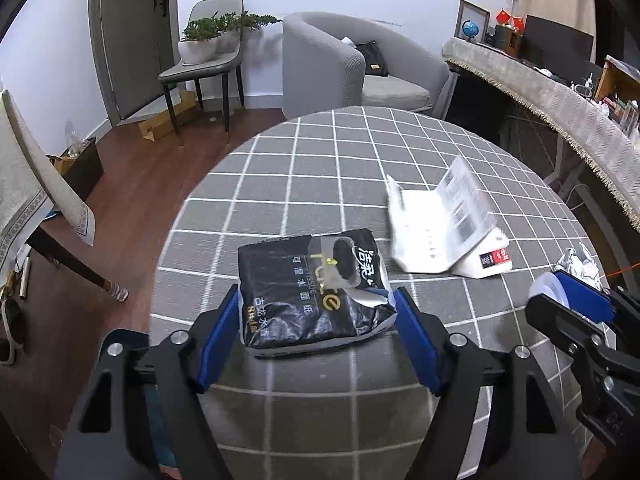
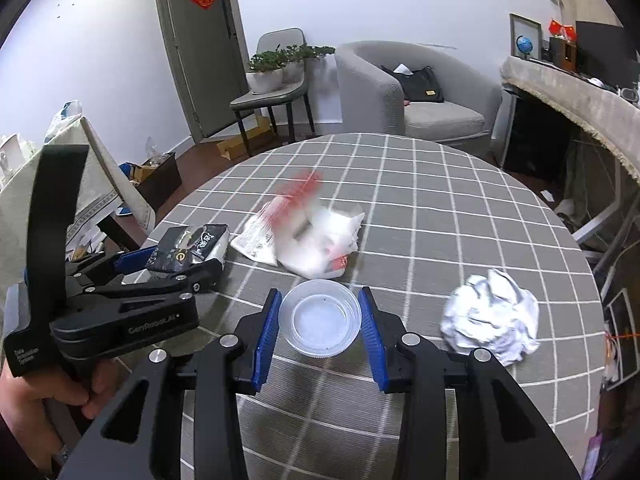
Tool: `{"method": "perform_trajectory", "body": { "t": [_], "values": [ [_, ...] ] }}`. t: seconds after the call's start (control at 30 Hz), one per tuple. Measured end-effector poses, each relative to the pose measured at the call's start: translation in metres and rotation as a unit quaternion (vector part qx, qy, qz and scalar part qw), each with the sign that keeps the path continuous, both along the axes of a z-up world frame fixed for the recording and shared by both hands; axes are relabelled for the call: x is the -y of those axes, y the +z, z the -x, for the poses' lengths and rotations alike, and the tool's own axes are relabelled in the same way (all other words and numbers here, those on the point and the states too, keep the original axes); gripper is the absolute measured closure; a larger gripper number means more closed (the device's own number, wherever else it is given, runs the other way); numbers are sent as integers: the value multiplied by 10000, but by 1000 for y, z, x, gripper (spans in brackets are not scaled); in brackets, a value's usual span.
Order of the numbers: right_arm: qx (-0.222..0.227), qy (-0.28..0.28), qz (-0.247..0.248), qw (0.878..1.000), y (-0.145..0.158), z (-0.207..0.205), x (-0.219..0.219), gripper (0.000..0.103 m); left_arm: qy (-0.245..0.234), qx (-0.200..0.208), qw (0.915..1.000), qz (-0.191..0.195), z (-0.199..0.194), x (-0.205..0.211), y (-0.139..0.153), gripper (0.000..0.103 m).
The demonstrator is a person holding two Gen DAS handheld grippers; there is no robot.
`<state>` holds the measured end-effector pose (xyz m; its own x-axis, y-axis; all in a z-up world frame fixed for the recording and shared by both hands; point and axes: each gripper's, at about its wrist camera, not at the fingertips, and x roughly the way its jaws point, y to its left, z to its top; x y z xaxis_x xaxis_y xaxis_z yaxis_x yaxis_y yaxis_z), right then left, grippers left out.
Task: Collect trash
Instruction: 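Grasp the black printed bag with the left tool while the right tool grasps the clear plastic cup, then carry the black bag and clear cup with both tools over the teal bin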
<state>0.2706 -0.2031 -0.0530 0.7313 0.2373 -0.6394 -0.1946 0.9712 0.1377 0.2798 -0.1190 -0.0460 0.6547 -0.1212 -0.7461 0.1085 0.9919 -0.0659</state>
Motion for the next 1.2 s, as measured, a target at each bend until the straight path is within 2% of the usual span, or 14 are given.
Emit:
{"method": "perform_trajectory", "body": {
  "t": [0.17, 0.57, 0.7, 0.9, 1.0, 1.2],
  "values": [
    [3, 121, -19, 9999, 4, -6, -19, 63, -99, 15, 9998, 182, 8, -19, 3, 27],
    [6, 416, 22, 9991, 8, -18, -72, 63, -263, 215, 9991, 258, 30, -72, 9, 27],
    [56, 482, 16, 9988, 8, -20, -86, 63, -286, 202, 9983, 456, 36, -93, 8, 27],
    [72, 711, -71, 9974, 8, -25, -115, 63, -247, 266, 9981, 498, 42, -121, 10, 27],
    [117, 818, -38, 9966, 8, -26, -130, 63, -255, 241, 9971, 672, 44, -134, 9, 27],
    [167, 974, -28, 9951, 7, -28, -150, 63, -183, 227, 9978, 599, 48, -158, 2, 27]
  ]
}}
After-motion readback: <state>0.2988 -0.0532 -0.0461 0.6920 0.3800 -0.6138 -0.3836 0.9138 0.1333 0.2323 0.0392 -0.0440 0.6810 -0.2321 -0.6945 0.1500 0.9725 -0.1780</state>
